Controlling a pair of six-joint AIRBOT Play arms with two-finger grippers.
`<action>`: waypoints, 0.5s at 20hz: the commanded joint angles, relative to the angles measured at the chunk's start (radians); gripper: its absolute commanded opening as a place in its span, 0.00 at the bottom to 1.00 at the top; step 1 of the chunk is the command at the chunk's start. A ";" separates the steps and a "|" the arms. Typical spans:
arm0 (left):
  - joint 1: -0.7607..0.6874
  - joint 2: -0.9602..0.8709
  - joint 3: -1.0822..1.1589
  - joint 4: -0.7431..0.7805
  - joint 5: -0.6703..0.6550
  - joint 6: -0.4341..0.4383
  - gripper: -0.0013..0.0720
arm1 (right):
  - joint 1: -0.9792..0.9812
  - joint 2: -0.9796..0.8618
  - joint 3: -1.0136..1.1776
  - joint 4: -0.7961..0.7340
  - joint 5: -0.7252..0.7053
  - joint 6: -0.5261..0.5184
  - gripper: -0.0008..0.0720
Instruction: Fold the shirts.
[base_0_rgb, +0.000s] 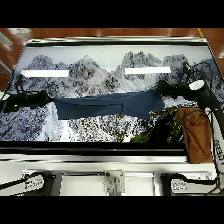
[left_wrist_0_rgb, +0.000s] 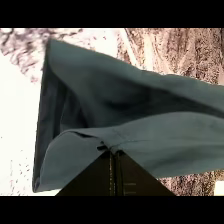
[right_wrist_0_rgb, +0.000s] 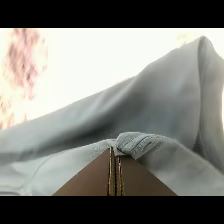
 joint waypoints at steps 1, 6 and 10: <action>-0.057 -0.156 0.089 -0.006 0.007 -0.011 0.07 | 0.006 -0.121 0.071 0.002 -0.064 0.008 0.11; -0.052 -0.247 0.089 0.008 -0.107 -0.107 0.96 | -0.003 -0.171 0.074 -0.005 -0.044 -0.061 0.92; -0.017 -0.221 0.137 0.012 -0.248 -0.107 0.96 | -0.101 -0.117 0.104 -0.290 0.082 0.047 0.92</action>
